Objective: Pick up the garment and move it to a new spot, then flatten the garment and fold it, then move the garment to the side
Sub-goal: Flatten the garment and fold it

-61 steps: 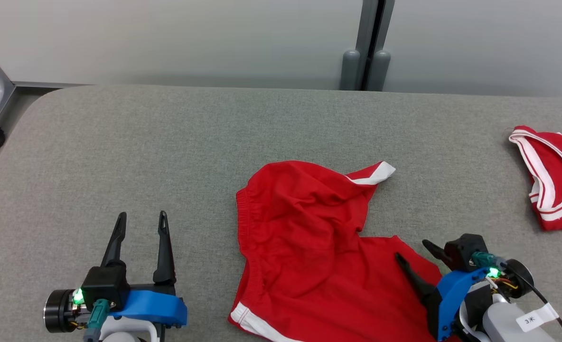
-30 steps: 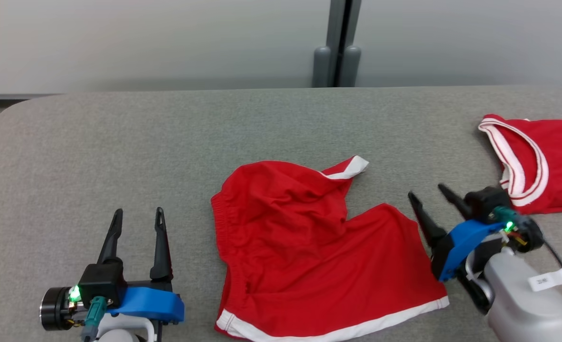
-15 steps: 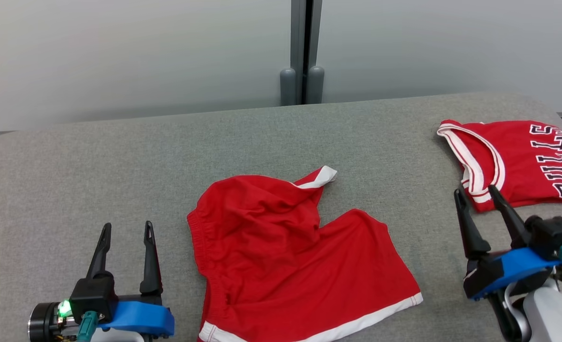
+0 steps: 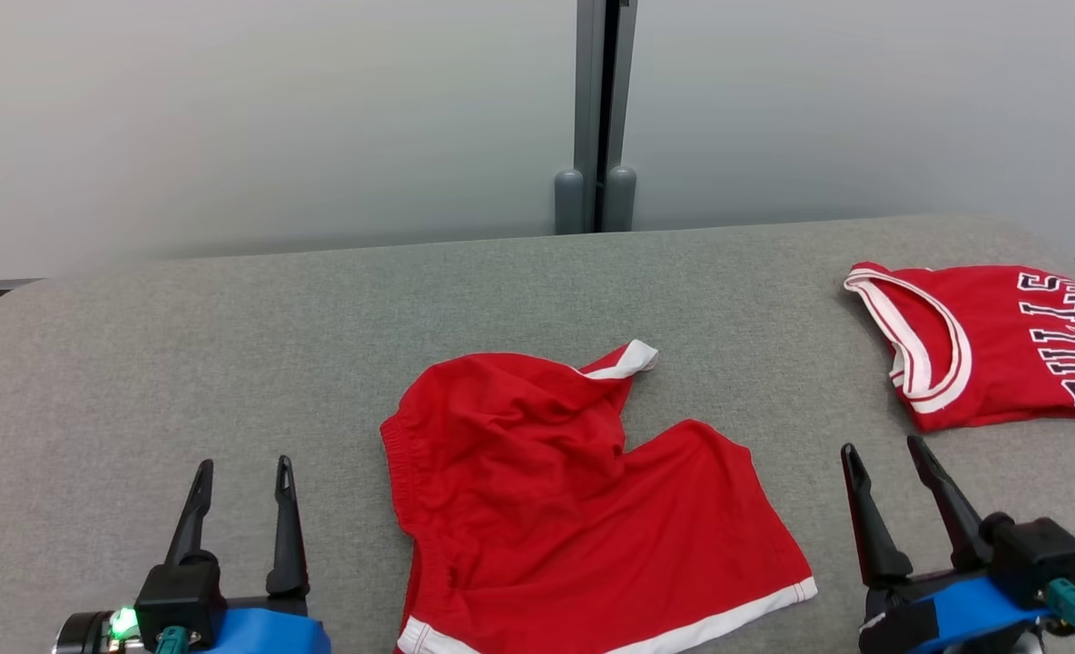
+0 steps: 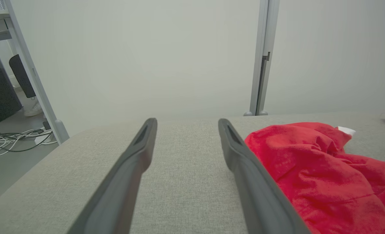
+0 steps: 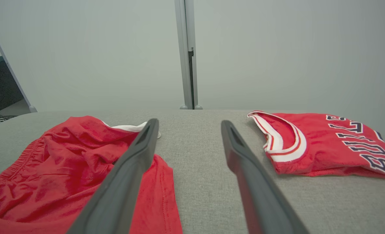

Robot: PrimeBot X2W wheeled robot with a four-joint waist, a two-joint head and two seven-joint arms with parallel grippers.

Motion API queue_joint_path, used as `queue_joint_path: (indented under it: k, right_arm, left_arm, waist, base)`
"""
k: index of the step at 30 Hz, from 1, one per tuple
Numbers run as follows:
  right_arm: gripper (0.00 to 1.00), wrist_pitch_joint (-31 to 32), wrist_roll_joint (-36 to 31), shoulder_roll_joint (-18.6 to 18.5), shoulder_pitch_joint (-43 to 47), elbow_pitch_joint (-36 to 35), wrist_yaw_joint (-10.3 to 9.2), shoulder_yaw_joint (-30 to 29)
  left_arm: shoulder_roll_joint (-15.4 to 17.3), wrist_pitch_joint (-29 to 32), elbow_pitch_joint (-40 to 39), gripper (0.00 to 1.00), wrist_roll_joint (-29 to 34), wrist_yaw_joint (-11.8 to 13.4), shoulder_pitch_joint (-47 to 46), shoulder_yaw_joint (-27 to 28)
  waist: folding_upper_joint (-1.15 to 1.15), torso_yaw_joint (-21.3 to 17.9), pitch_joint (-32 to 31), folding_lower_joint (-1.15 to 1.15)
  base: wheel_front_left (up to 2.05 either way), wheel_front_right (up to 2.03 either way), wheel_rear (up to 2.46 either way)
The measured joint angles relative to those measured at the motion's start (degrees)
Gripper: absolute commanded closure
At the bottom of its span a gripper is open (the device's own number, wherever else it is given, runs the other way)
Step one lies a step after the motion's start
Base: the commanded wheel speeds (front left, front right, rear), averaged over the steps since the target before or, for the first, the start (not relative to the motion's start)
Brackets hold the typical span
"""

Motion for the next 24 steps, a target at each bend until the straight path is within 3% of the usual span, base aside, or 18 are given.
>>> queue_joint_path:
  k: [10,24]
  right_arm:
    - [0.00,0.0,-1.5,3.1,4.8,-2.7,0.00,-1.3]
    - [0.00,0.0,-2.5,3.8,5.5,-2.0,0.00,-1.7]
  left_arm:
    - [0.4,0.0,-0.9,0.00,-0.2,0.0,1.7,0.8]
    - [0.6,0.0,-0.8,0.00,-0.1,0.2,1.8,1.0]
  waist:
    - [0.00,1.5,-0.7,0.01]
    - [0.00,2.0,-0.8,0.01]
  base:
    - [0.00,0.00,0.00]
    - [0.00,0.00,0.00]
